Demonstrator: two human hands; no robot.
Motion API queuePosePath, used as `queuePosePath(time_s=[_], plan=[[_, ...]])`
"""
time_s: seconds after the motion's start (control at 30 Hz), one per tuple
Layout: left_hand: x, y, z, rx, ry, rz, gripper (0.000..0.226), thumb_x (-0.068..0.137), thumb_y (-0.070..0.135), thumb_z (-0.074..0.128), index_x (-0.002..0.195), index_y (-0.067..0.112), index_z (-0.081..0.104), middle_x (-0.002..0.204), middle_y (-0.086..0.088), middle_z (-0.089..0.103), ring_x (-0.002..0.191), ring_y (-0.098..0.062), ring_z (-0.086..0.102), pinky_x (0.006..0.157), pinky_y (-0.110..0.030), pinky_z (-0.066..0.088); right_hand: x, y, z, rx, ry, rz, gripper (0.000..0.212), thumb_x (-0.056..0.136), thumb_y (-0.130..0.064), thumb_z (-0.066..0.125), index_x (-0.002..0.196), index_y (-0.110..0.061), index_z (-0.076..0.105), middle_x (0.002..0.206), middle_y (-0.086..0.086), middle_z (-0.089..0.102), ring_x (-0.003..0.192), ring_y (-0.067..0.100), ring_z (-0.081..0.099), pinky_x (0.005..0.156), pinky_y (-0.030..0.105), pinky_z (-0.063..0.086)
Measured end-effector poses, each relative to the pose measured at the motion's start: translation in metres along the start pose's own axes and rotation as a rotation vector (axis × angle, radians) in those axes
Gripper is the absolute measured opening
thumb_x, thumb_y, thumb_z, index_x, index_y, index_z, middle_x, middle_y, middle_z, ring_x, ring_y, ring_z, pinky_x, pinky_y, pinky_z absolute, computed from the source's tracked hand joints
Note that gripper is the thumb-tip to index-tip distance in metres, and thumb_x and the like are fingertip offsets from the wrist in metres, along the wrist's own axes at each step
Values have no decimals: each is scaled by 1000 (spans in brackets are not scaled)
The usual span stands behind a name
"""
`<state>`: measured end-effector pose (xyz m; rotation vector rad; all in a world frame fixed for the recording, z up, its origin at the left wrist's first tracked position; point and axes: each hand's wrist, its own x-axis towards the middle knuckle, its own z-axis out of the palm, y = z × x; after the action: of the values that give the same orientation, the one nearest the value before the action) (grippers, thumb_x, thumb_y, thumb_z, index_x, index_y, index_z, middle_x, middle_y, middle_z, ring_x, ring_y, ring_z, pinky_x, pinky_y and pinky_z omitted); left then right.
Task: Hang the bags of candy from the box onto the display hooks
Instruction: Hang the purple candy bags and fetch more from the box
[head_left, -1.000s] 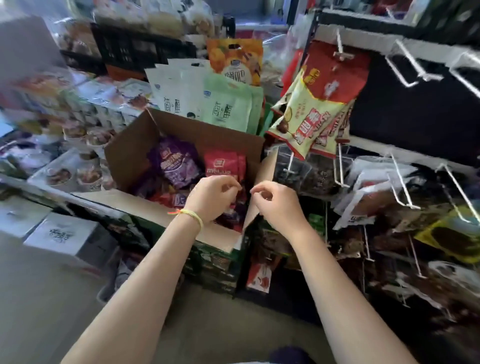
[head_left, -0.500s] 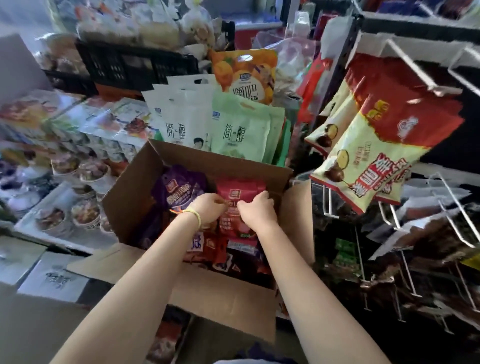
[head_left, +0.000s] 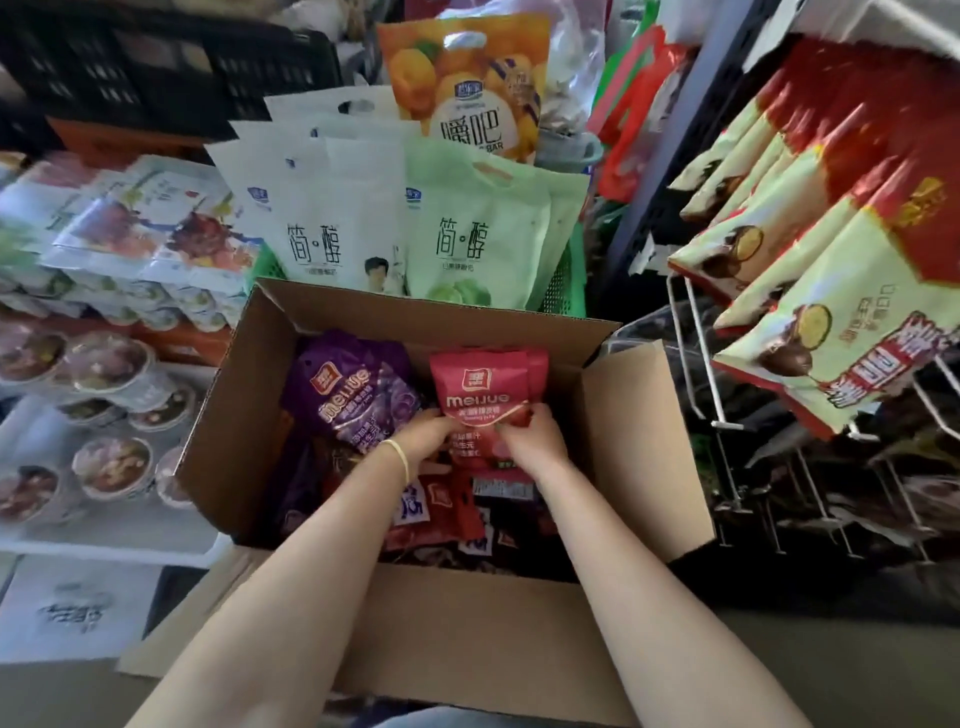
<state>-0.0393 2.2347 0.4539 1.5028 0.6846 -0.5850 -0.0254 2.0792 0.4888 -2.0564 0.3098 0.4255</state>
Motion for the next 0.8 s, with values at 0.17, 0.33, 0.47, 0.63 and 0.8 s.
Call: queuePosePath(time_s=[0.17, 0.33, 0.47, 0.63, 0.8], plan=[[6, 3, -16, 15, -56, 12, 59, 93, 32, 65, 147, 29, 41, 129, -4, 61, 111, -23, 59, 81, -36, 55, 4, -2, 5, 17, 9, 5, 25, 94, -25, 67, 117, -14, 69, 110, 2, 71, 103, 23, 67, 87, 33, 52], [-3, 20, -28, 7, -96, 99, 47, 95, 36, 61, 139, 23, 49, 125, -3, 63, 108, -21, 60, 80, -34, 51, -10, -18, 6, 108, -11, -107, 18, 98, -20, 63, 112, -15, 72, 102, -2, 73, 92, 12, 69, 85, 26, 56], [-29, 41, -40, -118, -256, 209, 53, 84, 43, 75, 129, 18, 59, 122, -5, 72, 115, -24, 66, 104, -46, 47, -29, -36, -16, 346, -31, -117, 9, 98, -19, 63, 101, -22, 72, 96, -4, 76, 84, 7, 71, 71, 17, 54], [-101, 84, -39, -258, -338, 369, 48, 78, 35, 72, 117, 9, 66, 105, -14, 76, 88, -26, 75, 78, -38, 61, -61, -61, -39, 645, -120, -148, 18, 103, -19, 53, 107, -18, 71, 108, 7, 76, 102, 25, 71, 97, 44, 54], [-177, 108, -8, -418, -203, 630, 27, 80, 26, 74, 102, 10, 73, 97, -16, 77, 80, -28, 75, 75, -41, 62, -117, -77, -83, 588, -243, -276, 56, 86, -41, 69, 124, -2, 61, 120, 12, 72, 113, 29, 68, 100, 44, 53]])
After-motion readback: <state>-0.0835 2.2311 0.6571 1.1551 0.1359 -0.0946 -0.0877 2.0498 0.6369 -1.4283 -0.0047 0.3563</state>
